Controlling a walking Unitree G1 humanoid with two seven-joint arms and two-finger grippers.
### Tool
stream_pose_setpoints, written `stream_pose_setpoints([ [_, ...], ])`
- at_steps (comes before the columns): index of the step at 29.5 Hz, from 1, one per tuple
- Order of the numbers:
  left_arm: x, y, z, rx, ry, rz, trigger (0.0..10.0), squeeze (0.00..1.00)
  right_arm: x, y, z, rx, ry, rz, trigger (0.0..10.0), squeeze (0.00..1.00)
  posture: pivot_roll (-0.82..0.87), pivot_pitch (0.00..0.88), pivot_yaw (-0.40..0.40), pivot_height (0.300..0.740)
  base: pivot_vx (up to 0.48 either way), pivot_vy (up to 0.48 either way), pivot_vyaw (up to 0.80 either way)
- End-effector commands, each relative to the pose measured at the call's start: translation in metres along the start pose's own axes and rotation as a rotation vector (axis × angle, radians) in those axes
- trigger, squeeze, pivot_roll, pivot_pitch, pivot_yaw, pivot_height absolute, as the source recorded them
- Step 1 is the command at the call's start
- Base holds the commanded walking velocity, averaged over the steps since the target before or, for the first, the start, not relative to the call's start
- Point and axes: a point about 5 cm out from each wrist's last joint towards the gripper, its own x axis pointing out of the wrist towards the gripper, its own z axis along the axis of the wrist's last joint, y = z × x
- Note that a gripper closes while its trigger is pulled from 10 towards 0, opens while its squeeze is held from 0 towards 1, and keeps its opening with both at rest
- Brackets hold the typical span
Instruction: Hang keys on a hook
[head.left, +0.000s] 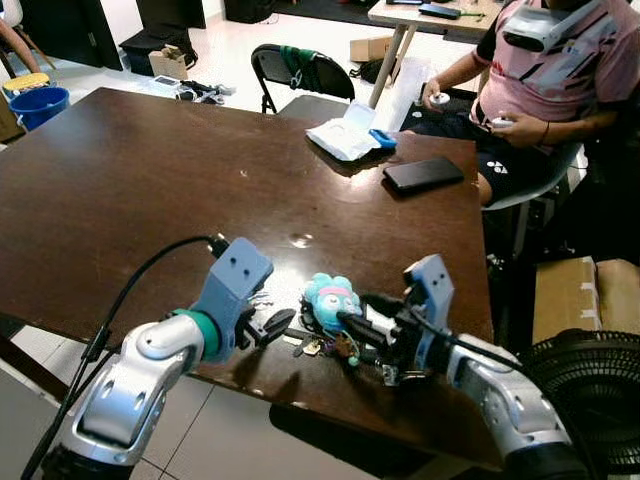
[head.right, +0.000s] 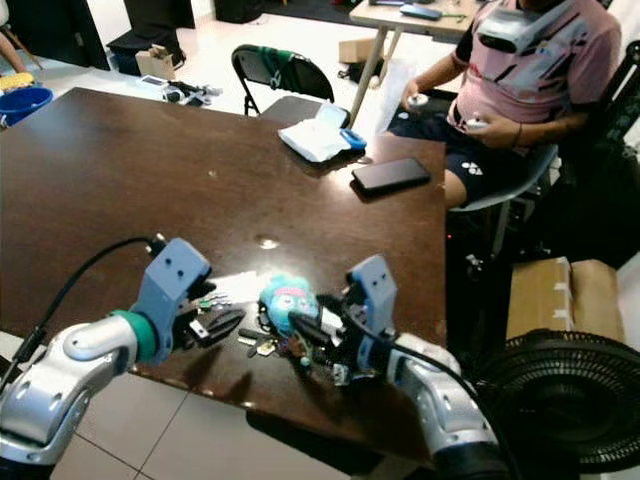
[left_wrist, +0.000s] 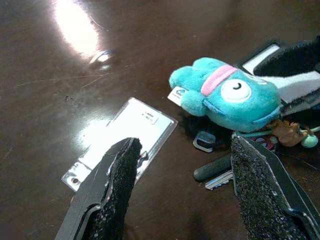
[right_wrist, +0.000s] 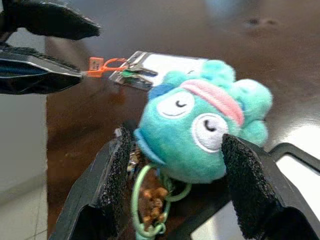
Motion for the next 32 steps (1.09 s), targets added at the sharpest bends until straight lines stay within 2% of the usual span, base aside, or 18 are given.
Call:
stream_pose_setpoints([
  [1, -0.001, -0.003, -0.003, -0.006, 0.018, -0.011, 10.0, 0.00, 0.001, 0.004, -0.001, -0.011, 0.029, 0.039, 10.0, 0.00, 0.04, 0.109, 0.094, 0.740, 0.000, 0.000, 0.00],
  [5, -0.003, -0.004, -0.002, -0.005, 0.013, -0.015, 10.0, 0.00, -0.001, 0.007, 0.000, -0.018, 0.042, 0.071, 10.0, 0.00, 0.04, 0.108, 0.089, 0.740, 0.000, 0.000, 0.00],
  [7, -0.007, -0.006, 0.000, -0.004, 0.002, -0.031, 10.0, 0.00, -0.013, 0.012, -0.004, -0.031, 0.078, 0.108, 10.0, 0.00, 0.03, 0.108, 0.084, 0.740, 0.000, 0.000, 0.00],
  [8, -0.007, -0.006, 0.000, -0.004, 0.002, -0.031, 10.0, 0.00, -0.013, 0.012, -0.004, -0.031, 0.078, 0.108, 10.0, 0.00, 0.03, 0.108, 0.084, 0.740, 0.000, 0.000, 0.00],
  [10, -0.008, -0.008, -0.001, -0.002, 0.002, -0.045, 10.0, 0.00, -0.022, 0.012, -0.016, -0.023, 0.124, 0.100, 10.0, 0.00, 0.02, 0.107, 0.086, 0.740, 0.000, 0.000, 0.00],
  [22, -0.009, -0.008, -0.004, -0.005, 0.013, -0.035, 10.0, 0.00, -0.020, 0.009, -0.025, 0.000, 0.153, 0.077, 10.0, 0.00, 0.03, 0.113, 0.083, 0.740, 0.000, 0.000, 0.00],
  [24, -0.009, -0.007, -0.005, -0.007, 0.016, -0.029, 10.0, 0.00, -0.019, 0.010, -0.024, 0.005, 0.151, 0.078, 9.1, 0.00, 0.03, 0.113, 0.083, 0.740, 0.000, 0.000, 0.00],
  [25, -0.009, -0.007, -0.005, -0.007, 0.016, -0.029, 10.0, 0.00, -0.019, 0.010, -0.024, 0.005, 0.151, 0.078, 9.1, 0.00, 0.03, 0.113, 0.083, 0.740, 0.000, 0.000, 0.00],
  [26, -0.009, -0.007, -0.005, -0.009, 0.018, -0.022, 10.0, 0.00, -0.017, 0.011, -0.024, 0.008, 0.150, 0.084, 7.3, 0.00, 0.03, 0.113, 0.083, 0.740, 0.000, 0.000, 0.00],
  [27, -0.009, -0.007, -0.005, -0.009, 0.018, -0.022, 10.0, 0.00, -0.017, 0.011, -0.024, 0.008, 0.150, 0.084, 7.3, 0.00, 0.03, 0.113, 0.083, 0.740, 0.000, 0.000, 0.00],
  [28, -0.009, -0.006, -0.005, -0.009, 0.018, -0.017, 10.0, 0.00, -0.015, 0.012, -0.024, 0.010, 0.147, 0.090, 5.8, 0.00, 0.03, 0.113, 0.083, 0.740, 0.000, 0.000, 0.00],
  [29, -0.010, -0.005, -0.005, -0.010, 0.019, -0.011, 10.0, 0.00, -0.013, 0.013, -0.024, 0.011, 0.146, 0.095, 3.9, 0.00, 0.04, 0.118, 0.083, 0.740, 0.000, 0.000, 0.00],
  [30, -0.010, -0.005, -0.005, -0.010, 0.020, -0.006, 10.0, 0.00, -0.012, 0.013, -0.024, 0.011, 0.145, 0.099, 3.8, 0.00, 0.04, 0.120, 0.082, 0.740, 0.000, 0.000, 0.00],
  [32, -0.010, -0.004, -0.005, -0.010, 0.020, -0.002, 10.0, 0.00, -0.010, 0.013, -0.024, 0.010, 0.145, 0.103, 1.9, 0.00, 0.05, 0.121, 0.081, 0.740, 0.000, 0.000, 0.00],
])
